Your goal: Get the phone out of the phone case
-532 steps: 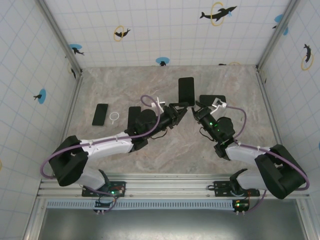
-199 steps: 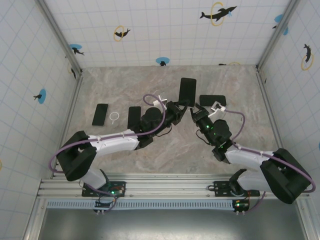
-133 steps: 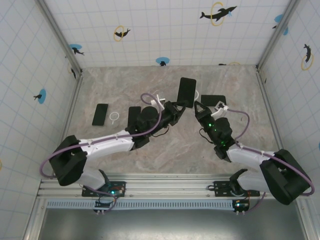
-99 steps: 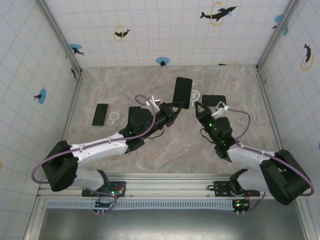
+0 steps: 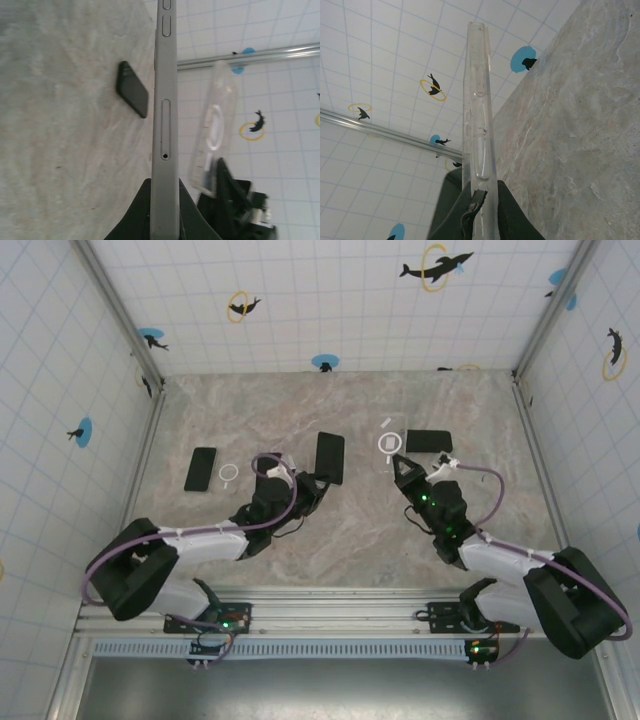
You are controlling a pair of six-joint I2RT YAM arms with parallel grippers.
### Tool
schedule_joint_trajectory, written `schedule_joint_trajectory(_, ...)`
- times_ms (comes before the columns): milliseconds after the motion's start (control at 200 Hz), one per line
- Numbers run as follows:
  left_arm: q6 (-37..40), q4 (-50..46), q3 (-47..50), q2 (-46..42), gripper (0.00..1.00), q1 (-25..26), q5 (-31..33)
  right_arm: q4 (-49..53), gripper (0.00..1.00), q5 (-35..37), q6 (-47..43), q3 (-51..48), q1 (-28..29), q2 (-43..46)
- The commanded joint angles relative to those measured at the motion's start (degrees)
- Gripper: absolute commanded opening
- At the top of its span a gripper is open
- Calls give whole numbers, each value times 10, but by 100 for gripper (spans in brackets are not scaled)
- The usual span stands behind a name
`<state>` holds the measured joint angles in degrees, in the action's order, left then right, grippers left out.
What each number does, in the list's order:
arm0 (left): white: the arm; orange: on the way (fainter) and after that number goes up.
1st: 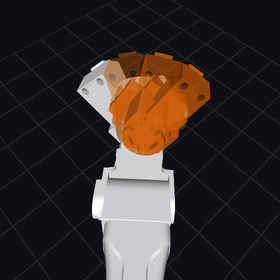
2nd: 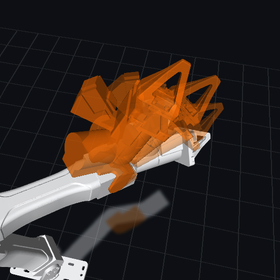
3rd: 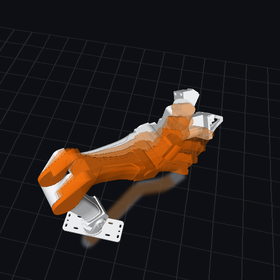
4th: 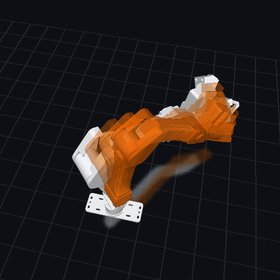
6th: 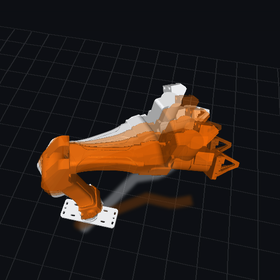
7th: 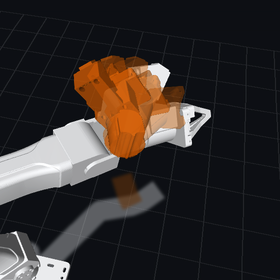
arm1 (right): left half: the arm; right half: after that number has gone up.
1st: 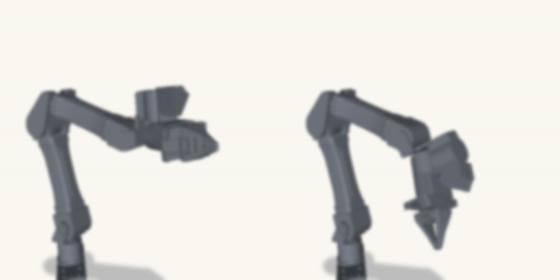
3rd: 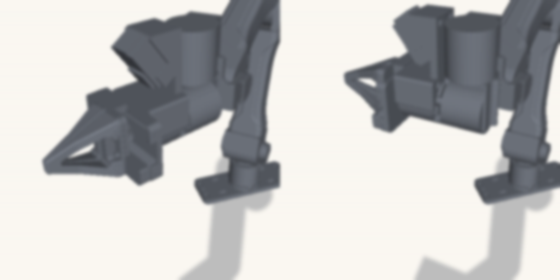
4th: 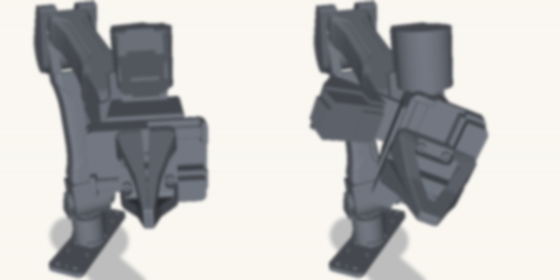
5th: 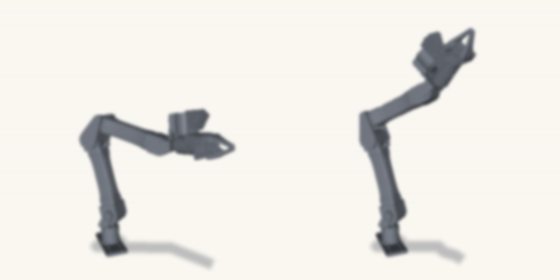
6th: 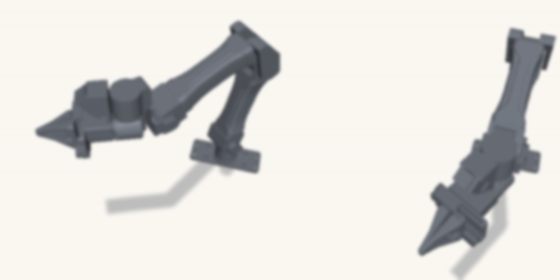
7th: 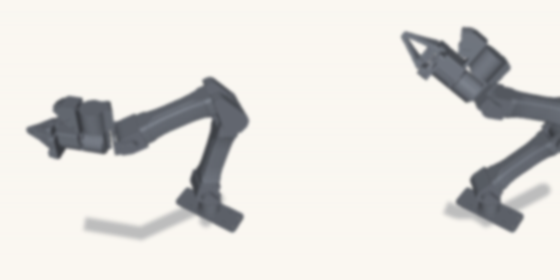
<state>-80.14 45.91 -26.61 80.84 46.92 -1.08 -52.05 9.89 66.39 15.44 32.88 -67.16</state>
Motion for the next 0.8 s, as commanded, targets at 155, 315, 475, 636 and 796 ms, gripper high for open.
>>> schedule_joint_trajectory(155,-42,186,-5,110,2,-20,-36,-10,0,-1,7,-26,6,7)
schedule_joint_trajectory(315,-66,237,-7,170,4,-26,-29,-16,0,3,11,-34,11,4)
schedule_joint_trajectory(475,-81,244,-33,211,8,-29,-33,-16,0,2,15,-39,11,6)
schedule_joint_trajectory(636,-122,254,-17,237,11,-30,-8,-11,0,-3,22,-41,8,2)
schedule_joint_trajectory(796,-136,239,-25,253,13,-31,-12,-15,0,-7,27,-42,4,-4)
